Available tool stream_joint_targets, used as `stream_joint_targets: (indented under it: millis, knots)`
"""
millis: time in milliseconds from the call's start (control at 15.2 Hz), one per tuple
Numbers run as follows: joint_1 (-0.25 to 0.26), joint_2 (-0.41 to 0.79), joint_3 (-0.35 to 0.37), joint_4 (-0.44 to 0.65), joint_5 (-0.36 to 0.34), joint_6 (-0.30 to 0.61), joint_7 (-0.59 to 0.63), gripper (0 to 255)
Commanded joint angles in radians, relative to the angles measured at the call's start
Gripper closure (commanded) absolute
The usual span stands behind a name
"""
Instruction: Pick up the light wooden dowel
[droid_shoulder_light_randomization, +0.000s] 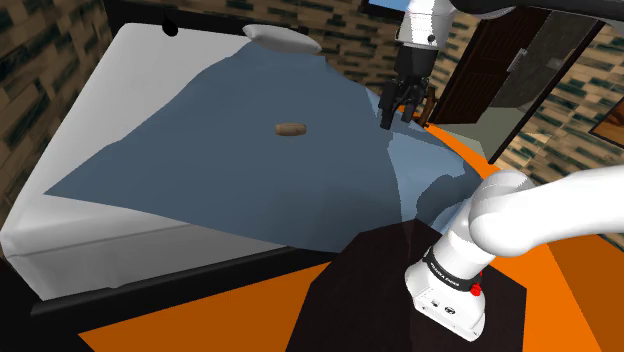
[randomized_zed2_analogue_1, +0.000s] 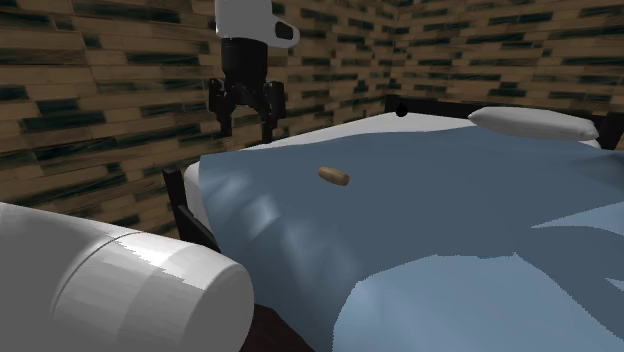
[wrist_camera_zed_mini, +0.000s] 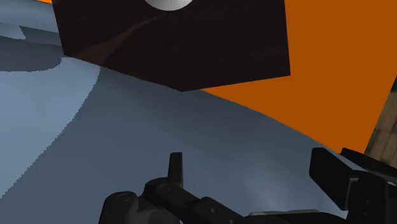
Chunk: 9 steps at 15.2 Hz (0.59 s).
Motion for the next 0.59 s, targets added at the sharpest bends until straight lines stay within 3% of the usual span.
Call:
stream_joint_targets:
  millis: [0, 528]
  knots:
    - [0.0, 0.0, 0.0, 0.0, 0.0, 0.0, 0.0, 0]
    - [0.027, 0.217, -0.15, 0.029, -0.097, 0.202, -0.343, 0]
